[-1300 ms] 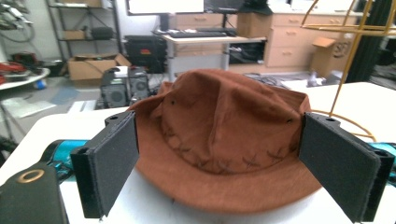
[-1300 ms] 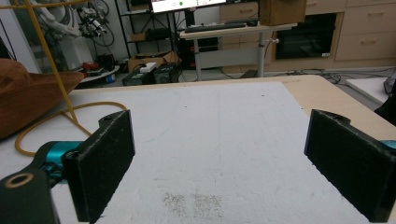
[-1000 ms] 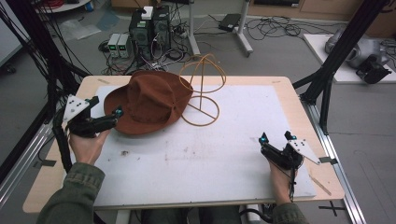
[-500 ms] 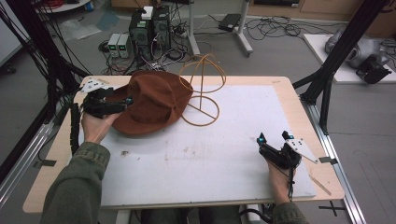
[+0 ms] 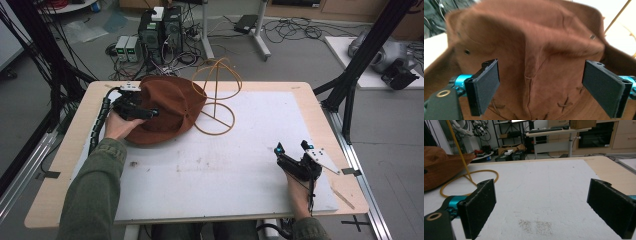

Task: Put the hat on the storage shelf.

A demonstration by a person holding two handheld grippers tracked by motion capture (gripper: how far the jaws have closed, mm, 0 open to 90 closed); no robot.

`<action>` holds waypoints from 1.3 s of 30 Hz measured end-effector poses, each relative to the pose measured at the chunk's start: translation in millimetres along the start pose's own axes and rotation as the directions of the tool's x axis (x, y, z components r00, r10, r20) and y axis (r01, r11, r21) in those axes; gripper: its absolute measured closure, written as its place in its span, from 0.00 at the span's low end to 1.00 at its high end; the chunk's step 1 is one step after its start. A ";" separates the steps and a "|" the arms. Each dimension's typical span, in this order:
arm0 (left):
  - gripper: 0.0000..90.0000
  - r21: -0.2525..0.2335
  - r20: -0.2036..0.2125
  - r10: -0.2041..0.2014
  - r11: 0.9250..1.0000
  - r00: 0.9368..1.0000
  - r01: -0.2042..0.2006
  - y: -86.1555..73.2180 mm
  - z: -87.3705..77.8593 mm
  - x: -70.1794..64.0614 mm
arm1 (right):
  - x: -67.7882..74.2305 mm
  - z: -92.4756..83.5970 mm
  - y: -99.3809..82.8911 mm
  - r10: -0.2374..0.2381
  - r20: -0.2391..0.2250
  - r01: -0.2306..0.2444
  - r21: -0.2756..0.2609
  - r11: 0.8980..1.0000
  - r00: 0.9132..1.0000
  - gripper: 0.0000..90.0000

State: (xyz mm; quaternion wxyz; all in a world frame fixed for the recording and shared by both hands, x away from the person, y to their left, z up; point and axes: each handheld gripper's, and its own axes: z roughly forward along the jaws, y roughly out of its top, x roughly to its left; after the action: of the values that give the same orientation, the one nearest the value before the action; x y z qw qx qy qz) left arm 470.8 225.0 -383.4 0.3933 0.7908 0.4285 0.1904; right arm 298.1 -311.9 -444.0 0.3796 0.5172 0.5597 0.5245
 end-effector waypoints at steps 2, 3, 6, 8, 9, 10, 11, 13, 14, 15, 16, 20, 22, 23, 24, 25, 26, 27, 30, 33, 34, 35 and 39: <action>0.18 0.029 -0.005 -0.008 1.000 1.000 0.008 -3.1 6.4 2.0 | 0.2 -0.5 -0.2 0.001 -0.002 -0.001 0.003 1.000 1.000 0.09; 0.18 0.046 -0.003 -0.007 0.999 1.000 0.007 -4.7 9.3 3.0 | 0.0 -0.7 -0.3 -0.001 -0.003 0.001 0.004 1.000 1.000 0.09; 0.19 0.062 -0.007 -0.017 0.998 1.000 0.018 -7.6 16.7 4.2 | -0.4 -0.9 -0.3 0.001 -0.006 -0.001 0.006 1.000 1.000 0.09; 0.19 0.061 -0.009 -0.013 0.998 1.000 0.013 -7.6 18.2 4.0 | -0.8 -0.4 -0.3 0.000 -0.007 0.000 0.002 1.000 1.000 0.09; 0.20 0.059 -0.009 -0.011 0.998 1.000 0.011 -7.6 19.7 3.8 | -0.9 -0.4 -0.4 0.003 -0.006 -0.003 0.006 1.000 1.000 0.09; 0.22 0.060 -0.008 -0.015 0.998 1.000 0.015 -8.5 23.4 3.6 | -1.3 0.1 -0.6 0.000 -0.007 0.000 0.008 1.000 1.000 0.09; 0.23 0.060 -0.008 -0.015 0.998 1.000 0.015 -8.5 23.4 3.6 | -1.2 0.3 -0.7 0.001 -0.007 -0.001 0.007 1.000 1.000 0.09; 0.25 0.067 -0.020 -0.016 0.998 1.000 0.018 -9.9 27.3 4.0 | -1.2 0.2 -0.7 -0.001 -0.008 0.001 0.007 1.000 1.000 0.09; 0.25 0.060 -0.017 -0.020 0.998 1.000 0.021 -10.4 28.3 4.3 | -1.1 -0.2 -0.6 0.000 -0.007 0.000 0.009 1.000 1.000 0.09; 0.28 0.051 -0.016 -0.026 0.998 1.000 0.026 -10.5 29.1 4.0 | -1.1 -0.4 -0.6 0.000 -0.007 0.000 0.010 1.000 1.000 0.09; 0.32 0.043 -0.011 -0.026 0.999 1.000 0.026 -10.3 29.7 3.8 | -1.1 -0.4 -0.6 0.001 -0.007 -0.001 0.010 1.000 1.000 0.09; 0.58 0.044 -0.030 0.006 0.999 1.000 -0.004 -9.6 33.5 -0.7 | -2.1 0.2 -0.9 -0.002 -0.006 0.002 0.011 1.000 1.000 0.09; 0.86 0.052 -0.054 0.018 0.999 0.998 -0.015 -9.8 34.0 -2.7 | -3.2 0.2 -1.1 -0.002 -0.001 0.002 0.008 1.000 1.000 0.09; 0.94 0.062 -0.064 0.028 0.998 0.998 -0.024 -9.9 32.9 -2.4 | -3.7 0.2 -1.2 -0.001 0.003 0.001 0.009 1.000 1.000 0.09; 0.96 0.064 -0.061 0.038 0.997 0.997 -0.034 -10.3 32.3 -2.2 | -3.9 0.3 -1.4 0.002 0.001 -0.002 0.009 1.000 1.000 0.09; 0.96 0.065 -0.065 0.052 0.997 0.997 -0.048 -10.0 30.9 -2.7 | -4.3 0.1 -1.5 0.003 0.004 -0.003 0.012 1.000 1.000 0.09; 0.96 0.061 -0.066 0.063 0.996 0.996 -0.059 -9.8 29.6 -3.4 | -4.3 0.1 -1.5 0.003 0.004 -0.003 0.012 1.000 1.000 0.09; 0.97 0.052 -0.064 0.067 0.997 0.996 -0.063 -9.7 28.1 -3.6 | -4.6 0.4 -1.7 0.007 0.003 -0.007 0.013 1.000 1.000 0.09; 0.97 -0.009 -0.069 0.057 0.998 0.996 -0.058 -11.5 20.6 -3.0 | -4.6 0.1 -1.5 0.014 0.002 -0.014 0.014 1.000 1.000 0.09; 0.97 -0.025 -0.072 0.049 0.998 0.996 -0.051 -13.3 17.9 -2.5 | -4.9 -0.1 -1.5 0.009 0.005 -0.009 0.010 1.000 1.000 0.09; 0.97 -0.028 -0.071 0.049 0.998 0.996 -0.051 -14.0 16.6 -2.1 | -4.9 -0.1 -1.5 0.009 0.005 -0.009 0.010 1.000 1.000 0.09; 0.97 -0.032 -0.076 0.052 0.998 0.996 -0.054 -14.6 15.5 -2.6 | -4.7 -0.3 -1.5 0.012 0.004 -0.012 0.012 1.000 1.000 0.09; 0.97 -0.064 -0.088 0.054 0.996 0.995 -0.060 -16.1 8.0 -3.2 | -4.3 -0.2 -1.6 0.015 0.003 -0.015 0.014 1.000 1.000 0.09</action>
State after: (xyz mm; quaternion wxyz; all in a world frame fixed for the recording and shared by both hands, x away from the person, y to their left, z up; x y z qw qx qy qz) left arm 465.6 223.9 -400.8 0.3948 0.7802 0.4160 0.2498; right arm 298.3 -316.0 -446.0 0.3728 0.5248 0.5590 0.5226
